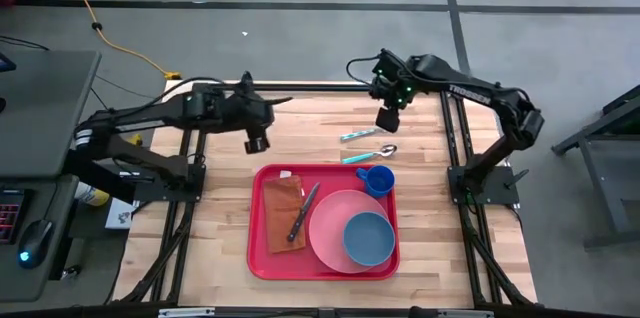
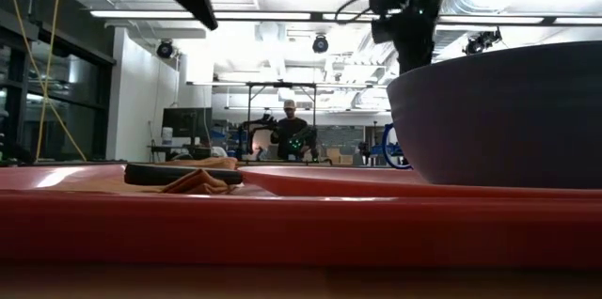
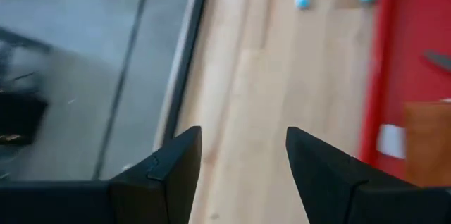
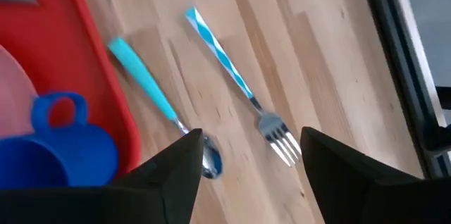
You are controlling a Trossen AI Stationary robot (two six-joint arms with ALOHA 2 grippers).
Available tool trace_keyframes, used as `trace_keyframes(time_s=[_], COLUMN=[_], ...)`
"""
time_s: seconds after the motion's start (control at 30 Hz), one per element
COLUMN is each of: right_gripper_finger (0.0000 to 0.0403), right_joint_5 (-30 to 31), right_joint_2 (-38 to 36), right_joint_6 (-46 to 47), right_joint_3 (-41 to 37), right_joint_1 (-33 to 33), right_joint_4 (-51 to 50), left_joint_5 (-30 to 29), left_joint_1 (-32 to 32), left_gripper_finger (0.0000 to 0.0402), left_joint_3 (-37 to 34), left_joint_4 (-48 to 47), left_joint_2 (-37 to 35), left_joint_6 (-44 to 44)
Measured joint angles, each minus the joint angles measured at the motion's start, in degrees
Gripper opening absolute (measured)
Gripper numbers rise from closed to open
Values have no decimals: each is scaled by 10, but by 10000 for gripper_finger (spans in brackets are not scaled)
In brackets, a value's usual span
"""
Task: Set up tray
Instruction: Put the blue fork on top of the orange napkin on the serving tray
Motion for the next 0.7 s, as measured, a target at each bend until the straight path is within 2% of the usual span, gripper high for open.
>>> trace_keyframes(time_s=[0.23, 0.43, 0.63, 0.7], right_gripper_finger=[215, 209, 213, 214], right_joint_5=[21, 23, 88, 93], right_joint_2=[67, 139, 178, 182], right_joint_6=[-54, -84, -138, -154], right_joint_3=[0, 0, 0, 0], right_joint_1=[0, 2, 16, 19], right_joint_4=[-4, -7, 3, 18], left_joint_5=[82, 138, 231, 257], left_joint_1=[0, 0, 0, 0], left_gripper_finger=[237, 237, 237, 237], left_joint_3=[-86, -90, -90, -90], left_joint_4=[81, 97, 145, 158], left_joint_2=[-69, -73, -73, -73], left_joint_6=[-15, -2, 32, 41])
